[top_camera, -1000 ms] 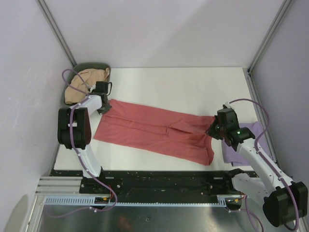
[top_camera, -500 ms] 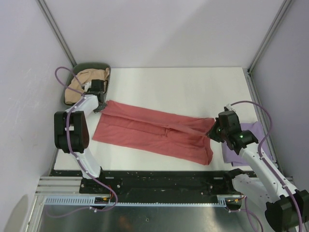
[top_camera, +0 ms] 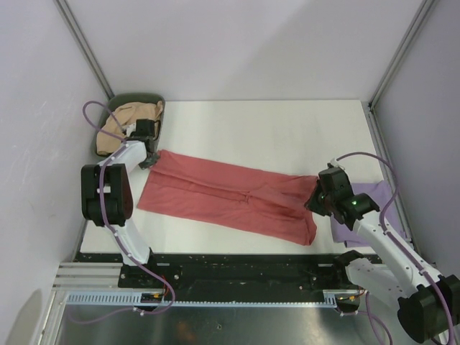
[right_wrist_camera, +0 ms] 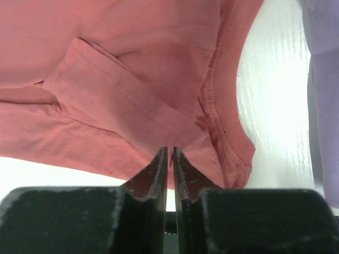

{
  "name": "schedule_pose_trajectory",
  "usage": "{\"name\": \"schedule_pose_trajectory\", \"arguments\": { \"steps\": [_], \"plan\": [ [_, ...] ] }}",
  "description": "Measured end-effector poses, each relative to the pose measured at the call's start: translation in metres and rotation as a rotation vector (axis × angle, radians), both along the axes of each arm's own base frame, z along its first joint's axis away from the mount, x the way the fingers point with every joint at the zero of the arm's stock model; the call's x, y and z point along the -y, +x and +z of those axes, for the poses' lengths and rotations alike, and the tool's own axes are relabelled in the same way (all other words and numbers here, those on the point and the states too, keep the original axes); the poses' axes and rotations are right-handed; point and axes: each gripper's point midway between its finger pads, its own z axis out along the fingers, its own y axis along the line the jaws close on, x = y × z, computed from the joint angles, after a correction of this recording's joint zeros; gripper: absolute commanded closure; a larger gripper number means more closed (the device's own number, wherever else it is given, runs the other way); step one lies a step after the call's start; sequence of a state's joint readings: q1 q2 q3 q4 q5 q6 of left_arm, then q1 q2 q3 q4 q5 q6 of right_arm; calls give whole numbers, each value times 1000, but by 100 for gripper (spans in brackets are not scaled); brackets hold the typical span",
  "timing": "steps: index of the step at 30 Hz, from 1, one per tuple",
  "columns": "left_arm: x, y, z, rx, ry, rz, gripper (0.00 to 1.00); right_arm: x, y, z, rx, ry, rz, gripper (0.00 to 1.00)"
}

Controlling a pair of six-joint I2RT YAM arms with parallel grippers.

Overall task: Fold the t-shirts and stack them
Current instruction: Fold the other side of the tshirt into a rectangle

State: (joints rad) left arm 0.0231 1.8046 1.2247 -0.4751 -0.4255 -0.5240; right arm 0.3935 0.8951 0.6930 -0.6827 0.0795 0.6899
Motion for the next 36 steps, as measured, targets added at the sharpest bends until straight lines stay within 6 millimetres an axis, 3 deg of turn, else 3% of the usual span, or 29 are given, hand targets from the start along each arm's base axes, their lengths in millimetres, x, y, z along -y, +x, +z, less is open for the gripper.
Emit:
{"name": "schedule_pose_trajectory", "arguments": {
  "steps": [3,5,8,12,17,20,26,29,32,36],
  "plan": [
    [4,1,-1,1,-19,-10,59,2,-6,-10,-30,-14,3,66],
    [6,1,-2,1,-34,-17,51,3,-8,-13,-40,-20,5,62],
    [10,1,-1,6,-58,-27,49,3,-8,-12,-35,-19,9,61],
    [19,2,8,35,-102,-52,54,0,-3,-13,-28,-11,12,62],
    [53,7,23,82,-186,-161,55,-10,17,-30,-76,-26,17,62],
    [110,11,27,94,-266,-332,54,-15,28,-41,-97,-32,19,63],
    [283,-15,33,72,-451,-824,51,-16,31,-45,-104,-36,12,62],
    [359,-34,32,53,-528,-1031,50,-13,29,-39,-81,-19,-13,61],
    [412,-49,28,34,-587,-1165,49,-6,24,-36,-62,4,-45,61],
    [450,-66,13,-13,-641,-1260,48,3,13,-42,-74,16,-85,61]
  ]
}}
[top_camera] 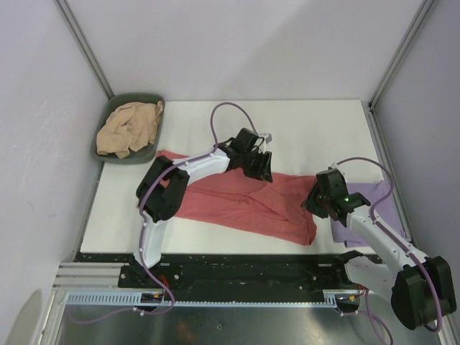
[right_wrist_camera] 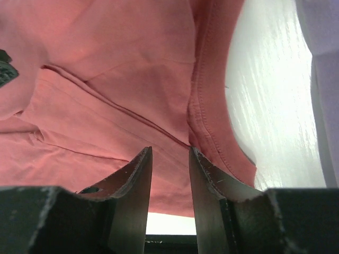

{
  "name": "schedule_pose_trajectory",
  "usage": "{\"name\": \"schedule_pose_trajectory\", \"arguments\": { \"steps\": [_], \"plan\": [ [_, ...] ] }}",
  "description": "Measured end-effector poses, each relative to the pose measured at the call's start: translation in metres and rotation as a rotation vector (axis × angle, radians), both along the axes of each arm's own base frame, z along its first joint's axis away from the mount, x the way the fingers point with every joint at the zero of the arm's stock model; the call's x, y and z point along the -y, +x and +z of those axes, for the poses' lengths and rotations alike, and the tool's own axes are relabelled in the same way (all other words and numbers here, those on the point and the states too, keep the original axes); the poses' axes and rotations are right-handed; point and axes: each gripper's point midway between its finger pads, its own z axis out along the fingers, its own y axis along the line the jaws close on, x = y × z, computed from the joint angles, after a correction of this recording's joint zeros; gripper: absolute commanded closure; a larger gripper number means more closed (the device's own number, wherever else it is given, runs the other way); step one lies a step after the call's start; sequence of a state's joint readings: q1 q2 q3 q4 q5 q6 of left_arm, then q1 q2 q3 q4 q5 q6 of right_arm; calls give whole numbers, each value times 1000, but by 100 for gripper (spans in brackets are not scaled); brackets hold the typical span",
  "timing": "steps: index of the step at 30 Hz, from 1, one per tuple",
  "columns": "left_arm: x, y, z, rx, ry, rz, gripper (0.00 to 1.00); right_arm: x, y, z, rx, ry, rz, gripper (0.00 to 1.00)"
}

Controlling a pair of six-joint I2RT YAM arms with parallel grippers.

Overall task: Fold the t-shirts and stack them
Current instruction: Fold the other side of the tshirt into a rectangle

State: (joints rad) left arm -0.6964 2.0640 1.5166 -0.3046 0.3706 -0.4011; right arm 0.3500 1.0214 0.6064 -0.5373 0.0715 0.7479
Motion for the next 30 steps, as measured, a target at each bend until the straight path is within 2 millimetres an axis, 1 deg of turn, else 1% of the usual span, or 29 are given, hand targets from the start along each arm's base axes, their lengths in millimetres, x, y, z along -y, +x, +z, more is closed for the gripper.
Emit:
{"name": "schedule_pose_trajectory", "arguments": {
  "steps": [3,5,10,13,19,26,30],
  "plan": [
    [9,-10,-14,-33,4,-37,48,4,-6,-4,-14,1,-16,61],
    [11,-14,-22,-46,14,-50,48,6,-8,-5,-19,2,-23,61],
    [13,-18,-24,-48,17,-64,49,5,-8,-6,-22,8,-21,61],
    [13,-18,-24,-45,18,-68,54,5,-9,-7,-28,10,-19,61],
    [12,-20,-27,-45,22,-76,68,4,-11,-13,-46,9,-17,61],
    [2,-33,-44,-82,53,-80,82,3,-11,-19,-62,8,-14,61],
    [-2,-37,-39,-76,55,-78,88,3,-10,-22,-69,7,-14,61]
  ]
}}
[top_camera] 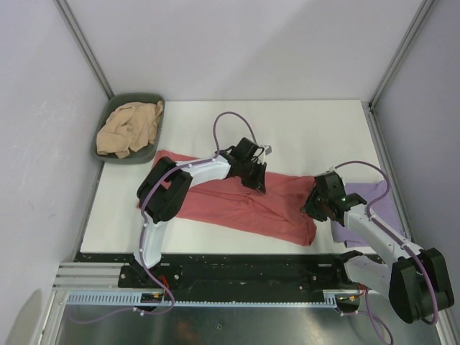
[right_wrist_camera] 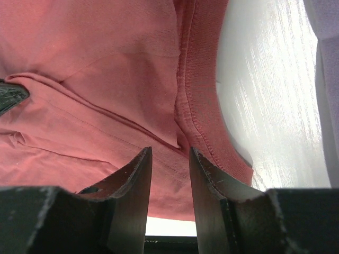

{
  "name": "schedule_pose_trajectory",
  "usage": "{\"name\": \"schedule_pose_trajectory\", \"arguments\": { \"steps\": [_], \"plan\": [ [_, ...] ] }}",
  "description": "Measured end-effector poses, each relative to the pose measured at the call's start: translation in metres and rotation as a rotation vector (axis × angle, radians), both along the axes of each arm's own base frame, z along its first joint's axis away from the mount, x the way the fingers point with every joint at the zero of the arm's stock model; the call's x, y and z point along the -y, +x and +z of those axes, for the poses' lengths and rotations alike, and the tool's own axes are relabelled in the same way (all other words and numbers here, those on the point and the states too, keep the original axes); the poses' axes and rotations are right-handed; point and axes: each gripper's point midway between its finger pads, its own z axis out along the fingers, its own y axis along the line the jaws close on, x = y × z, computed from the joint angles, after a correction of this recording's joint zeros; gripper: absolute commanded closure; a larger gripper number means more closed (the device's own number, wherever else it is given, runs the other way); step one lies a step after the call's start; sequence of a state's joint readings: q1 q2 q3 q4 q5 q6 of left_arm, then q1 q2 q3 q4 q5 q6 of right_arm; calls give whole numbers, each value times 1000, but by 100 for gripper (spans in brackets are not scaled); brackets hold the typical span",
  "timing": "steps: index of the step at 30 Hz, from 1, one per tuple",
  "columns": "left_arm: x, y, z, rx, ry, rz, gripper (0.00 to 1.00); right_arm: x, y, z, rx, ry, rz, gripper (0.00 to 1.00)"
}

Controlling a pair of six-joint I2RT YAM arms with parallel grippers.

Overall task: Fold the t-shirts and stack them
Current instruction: Fold the other side of the tshirt into a rectangle

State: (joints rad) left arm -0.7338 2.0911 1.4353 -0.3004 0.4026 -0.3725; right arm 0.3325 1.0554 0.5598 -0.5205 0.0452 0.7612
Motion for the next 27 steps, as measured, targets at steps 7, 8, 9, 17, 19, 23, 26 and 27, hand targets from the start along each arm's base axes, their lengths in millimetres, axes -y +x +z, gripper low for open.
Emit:
{"name": "schedule_pose_trajectory", "arguments": {
  "steps": [7,8,9,17,19,23,26,27],
  "plan": [
    [-2,0,23,41,-22,7,92,-3,0,-2,-5,5,1,61],
    [-2,0,26,46,-25,8,93,-4,-1,-2,-5,5,3,61],
    [-3,-1,27,49,-27,8,93,-5,-1,-2,-5,6,5,61],
    [-10,-8,27,48,-17,12,95,-6,-12,-7,-11,12,8,61],
    [-13,-11,24,41,-10,13,96,-5,-15,-9,-15,13,4,61],
    [-20,-18,18,26,5,15,96,-4,-18,-11,-23,17,-6,62],
    [-24,-22,15,19,14,17,96,-4,-18,-10,-22,19,-8,63],
    [-24,-23,15,20,14,17,96,-5,-18,-10,-22,20,-8,64]
  ]
}}
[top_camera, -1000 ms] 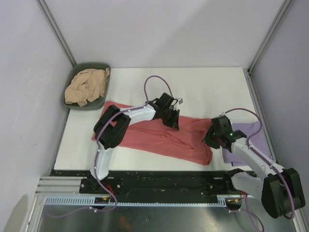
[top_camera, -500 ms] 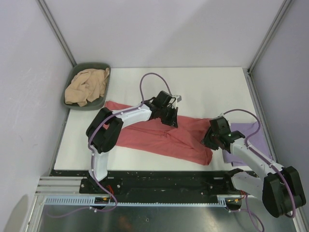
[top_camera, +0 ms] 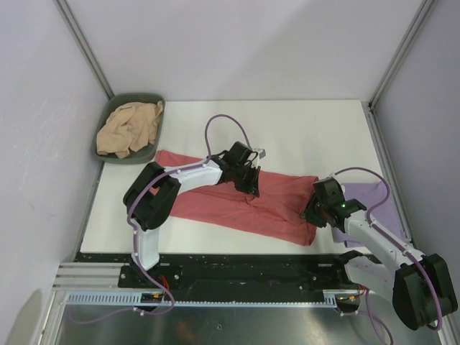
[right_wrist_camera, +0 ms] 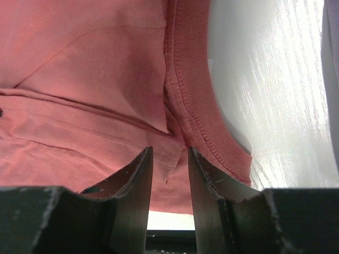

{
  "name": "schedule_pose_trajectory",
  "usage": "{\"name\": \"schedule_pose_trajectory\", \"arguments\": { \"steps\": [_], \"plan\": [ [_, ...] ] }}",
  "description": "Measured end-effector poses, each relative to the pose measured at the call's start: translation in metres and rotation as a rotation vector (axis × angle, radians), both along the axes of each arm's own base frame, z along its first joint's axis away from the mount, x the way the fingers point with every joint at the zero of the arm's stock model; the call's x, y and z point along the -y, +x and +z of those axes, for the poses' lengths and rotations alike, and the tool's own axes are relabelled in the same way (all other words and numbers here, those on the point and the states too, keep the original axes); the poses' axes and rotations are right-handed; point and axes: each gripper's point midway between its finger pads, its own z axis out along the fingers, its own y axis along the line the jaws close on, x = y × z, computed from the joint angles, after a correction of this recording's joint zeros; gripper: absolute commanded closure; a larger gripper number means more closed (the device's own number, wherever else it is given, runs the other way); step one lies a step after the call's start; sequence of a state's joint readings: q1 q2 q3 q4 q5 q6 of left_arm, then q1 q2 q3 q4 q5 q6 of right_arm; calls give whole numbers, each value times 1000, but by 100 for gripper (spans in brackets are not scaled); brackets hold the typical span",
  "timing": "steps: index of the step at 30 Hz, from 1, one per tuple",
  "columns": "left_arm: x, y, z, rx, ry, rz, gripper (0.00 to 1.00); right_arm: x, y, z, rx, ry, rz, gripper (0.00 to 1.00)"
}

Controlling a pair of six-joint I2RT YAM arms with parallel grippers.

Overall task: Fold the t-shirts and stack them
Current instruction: Fold the other side of the tshirt into a rectangle

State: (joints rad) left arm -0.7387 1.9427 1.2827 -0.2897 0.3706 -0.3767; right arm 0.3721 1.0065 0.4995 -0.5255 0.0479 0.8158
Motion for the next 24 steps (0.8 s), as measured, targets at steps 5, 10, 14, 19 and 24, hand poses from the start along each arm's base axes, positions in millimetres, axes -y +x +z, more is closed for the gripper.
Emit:
{"name": "schedule_pose_trajectory", "arguments": {
  "steps": [5,10,14,19,24],
  "plan": [
    [-1,-2,1,3,-2,-1,96,-2,0,1,2,4,3,78],
    [0,-2,7,16,-17,0,96,-4,0,4,15,17,3,94],
    [0,-4,12,22,-25,1,95,-5,1,9,32,28,-1,99],
    [-5,-10,12,15,-23,6,95,-6,-2,13,39,38,5,100],
    [-15,-21,7,1,-2,22,95,-9,-9,16,39,42,27,100]
  ]
}}
